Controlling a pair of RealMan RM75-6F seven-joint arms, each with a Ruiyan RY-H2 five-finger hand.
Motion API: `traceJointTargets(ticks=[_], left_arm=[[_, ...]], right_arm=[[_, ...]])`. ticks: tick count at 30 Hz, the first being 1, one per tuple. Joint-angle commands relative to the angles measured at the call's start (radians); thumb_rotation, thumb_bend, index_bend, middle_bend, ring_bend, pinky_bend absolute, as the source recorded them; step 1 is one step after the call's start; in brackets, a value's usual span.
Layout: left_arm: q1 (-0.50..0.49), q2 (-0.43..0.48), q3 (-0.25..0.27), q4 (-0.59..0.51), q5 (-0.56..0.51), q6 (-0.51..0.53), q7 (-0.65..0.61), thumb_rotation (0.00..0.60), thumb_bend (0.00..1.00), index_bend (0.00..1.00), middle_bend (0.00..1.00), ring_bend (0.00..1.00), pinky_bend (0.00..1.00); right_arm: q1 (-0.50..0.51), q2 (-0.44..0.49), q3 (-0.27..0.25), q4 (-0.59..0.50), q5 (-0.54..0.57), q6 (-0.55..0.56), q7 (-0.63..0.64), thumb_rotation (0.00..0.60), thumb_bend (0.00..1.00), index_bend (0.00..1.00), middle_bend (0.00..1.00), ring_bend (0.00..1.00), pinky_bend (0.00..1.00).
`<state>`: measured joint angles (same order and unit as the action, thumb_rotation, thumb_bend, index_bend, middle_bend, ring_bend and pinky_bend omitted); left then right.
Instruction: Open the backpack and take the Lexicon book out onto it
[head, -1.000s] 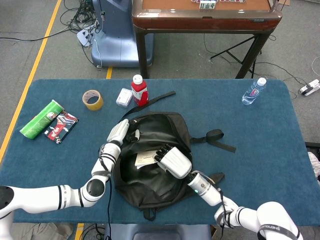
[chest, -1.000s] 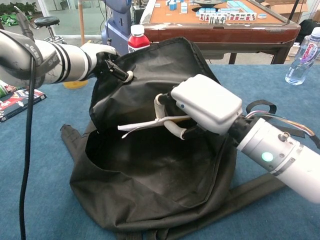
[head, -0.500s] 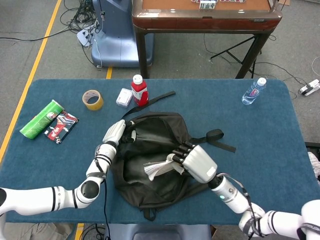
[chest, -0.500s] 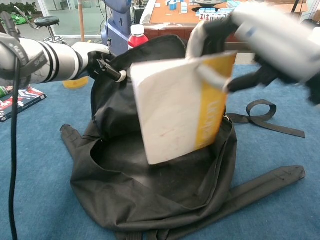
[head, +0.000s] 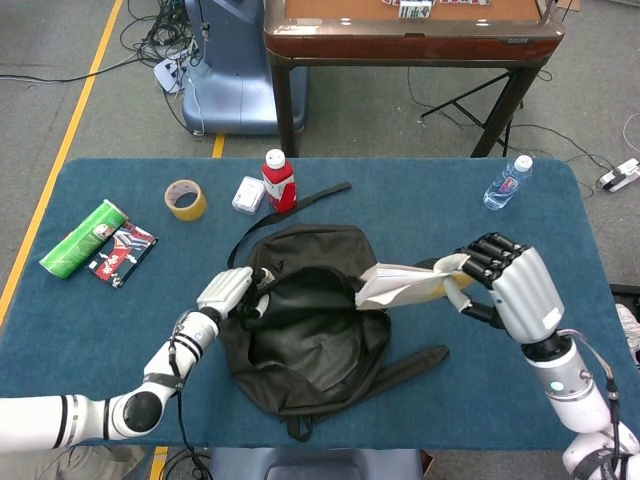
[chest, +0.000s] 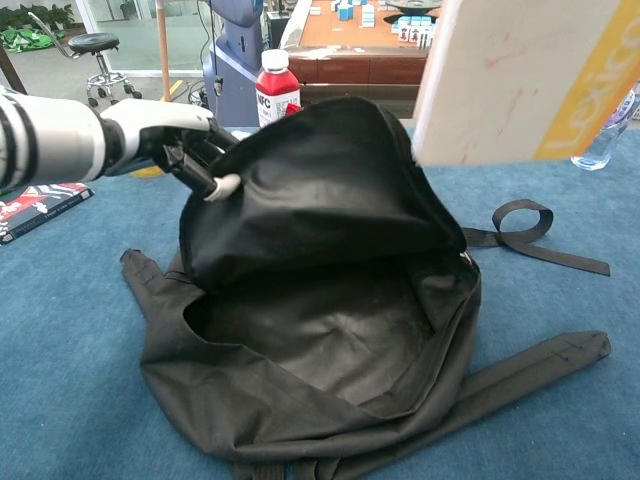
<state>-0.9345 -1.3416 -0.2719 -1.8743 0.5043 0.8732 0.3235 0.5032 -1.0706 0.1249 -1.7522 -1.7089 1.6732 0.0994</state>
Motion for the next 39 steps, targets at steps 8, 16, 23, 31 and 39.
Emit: traceJointTargets(ticks=[8, 16, 23, 31, 39], left_arm=[[0.057, 0.139, 0.074, -0.204, 0.237, -0.016, -0.016, 0.6, 0.29, 0.24, 0.42, 0.4, 0.32], [0.09, 0.183, 0.061, -0.18, 0.297, 0.022, -0.089, 0.6, 0.26, 0.22, 0.39, 0.38, 0.32], [0.122, 0.238, 0.037, -0.137, 0.282, 0.039, -0.174, 0.525, 0.25, 0.22, 0.38, 0.36, 0.31], [0.119, 0.239, 0.057, -0.089, 0.254, 0.036, -0.166, 0.522, 0.25, 0.21, 0.38, 0.36, 0.31], [0.102, 0.212, 0.084, -0.033, 0.186, 0.059, -0.107, 0.52, 0.25, 0.19, 0.35, 0.34, 0.27]], right_arm=[[0.011, -0.011, 0.05, 0.042, 0.073, -0.093, -0.009, 0.6, 0.61, 0.77, 0.63, 0.56, 0.51], [0.067, -0.109, 0.04, 0.07, 0.08, -0.229, -0.02, 0.6, 0.61, 0.77, 0.63, 0.56, 0.51], [0.108, -0.192, 0.031, 0.062, 0.081, -0.312, 0.002, 0.6, 0.61, 0.77, 0.63, 0.56, 0.51], [0.171, -0.291, 0.069, 0.065, 0.219, -0.465, 0.106, 0.6, 0.61, 0.77, 0.63, 0.56, 0.52], [0.285, -0.384, 0.123, 0.192, 0.435, -0.709, 0.056, 0.6, 0.55, 0.43, 0.33, 0.3, 0.33]])
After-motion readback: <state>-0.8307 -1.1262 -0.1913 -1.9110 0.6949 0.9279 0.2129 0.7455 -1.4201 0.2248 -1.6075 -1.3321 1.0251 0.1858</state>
